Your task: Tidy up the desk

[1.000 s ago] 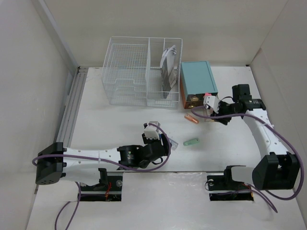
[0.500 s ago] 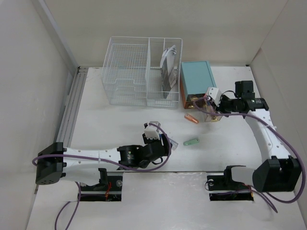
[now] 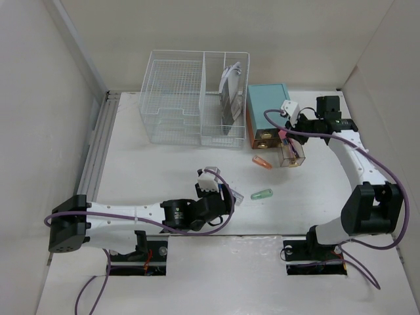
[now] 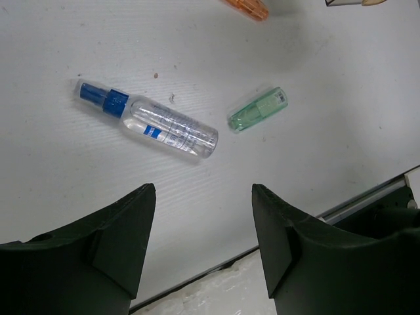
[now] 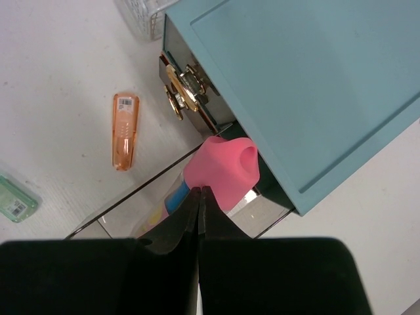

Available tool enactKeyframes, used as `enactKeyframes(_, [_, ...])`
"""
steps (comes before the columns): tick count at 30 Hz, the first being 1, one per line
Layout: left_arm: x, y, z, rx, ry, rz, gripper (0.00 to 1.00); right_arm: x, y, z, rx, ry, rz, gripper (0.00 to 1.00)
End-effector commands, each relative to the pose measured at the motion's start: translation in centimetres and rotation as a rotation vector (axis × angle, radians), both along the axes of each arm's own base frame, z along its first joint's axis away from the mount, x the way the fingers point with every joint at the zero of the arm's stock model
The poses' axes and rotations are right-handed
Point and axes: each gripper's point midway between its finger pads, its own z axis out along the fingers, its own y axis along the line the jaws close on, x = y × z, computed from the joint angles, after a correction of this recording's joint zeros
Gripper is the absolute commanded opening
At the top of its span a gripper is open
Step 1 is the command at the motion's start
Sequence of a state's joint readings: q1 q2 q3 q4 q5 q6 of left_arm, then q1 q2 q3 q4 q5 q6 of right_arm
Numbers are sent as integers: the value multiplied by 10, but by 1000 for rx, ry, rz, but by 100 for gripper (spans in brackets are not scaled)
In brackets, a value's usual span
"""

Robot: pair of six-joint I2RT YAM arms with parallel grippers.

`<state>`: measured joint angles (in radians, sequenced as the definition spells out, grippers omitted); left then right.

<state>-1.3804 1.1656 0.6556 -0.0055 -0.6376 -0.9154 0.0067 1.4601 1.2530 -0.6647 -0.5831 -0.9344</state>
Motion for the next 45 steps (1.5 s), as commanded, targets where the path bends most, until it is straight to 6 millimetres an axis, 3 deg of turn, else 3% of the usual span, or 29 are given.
enactKeyframes(1, [2, -1, 18, -44, -22, 11, 58, 7, 4, 12, 29, -35, 8, 0])
enactKeyframes(16, [1, 0, 19, -53, -24, 11, 58, -24, -11, -24, -73, 75, 13, 0])
enactKeyframes(23, [2, -1, 16, -44, -22, 11, 58, -41, 0, -1, -27, 35, 59, 3])
enactKeyframes(24, [2, -2, 20, -53, -24, 11, 58, -45, 2, 17, -27, -17, 81, 5])
enactKeyframes(26, [2, -2, 17, -34, -29, 5, 58, -59, 6, 31, -21, -44, 119, 8])
enactKeyframes(28, [4, -10, 26, -57, -44, -2, 58, -73, 7, 45, -49, -102, 171, 8])
enactKeyframes(31, [12, -19, 34, -60, -77, -7, 58, -99, 5, 36, -124, -84, 291, 5])
enactKeyframes(35, [35, -42, 55, -123, -107, -31, 42, -126, -7, 0, -211, 65, 387, 0])
enactKeyframes(36, [41, -46, 59, -139, -114, -35, 30, -135, -9, -7, -218, 114, 403, 0])
enactKeyframes(37, [57, -49, 61, -154, -123, -15, 24, -138, -9, -13, -217, 139, 418, 0])
enactKeyframes(38, [61, -55, 61, -155, -124, -43, 19, -136, -11, -18, -222, 162, 418, 0])
enactKeyframes(39, [70, -62, 73, -180, -133, -46, 17, -136, -11, -21, -220, 171, 419, 0])
enactKeyframes(40, [78, -67, 67, -165, -129, -49, 17, -133, -11, -23, -222, 161, 417, 0])
enactKeyframes(42, [96, -76, 80, -189, -144, -52, 24, -126, -13, -27, -214, 174, 366, 0])
enactKeyframes(44, [112, -82, 75, -181, -144, -52, 43, -109, -14, -27, -209, 150, 306, 0])
enactKeyframes(45, [114, -90, 82, -201, -140, -75, 57, -103, -19, -32, -211, 164, 273, 0])
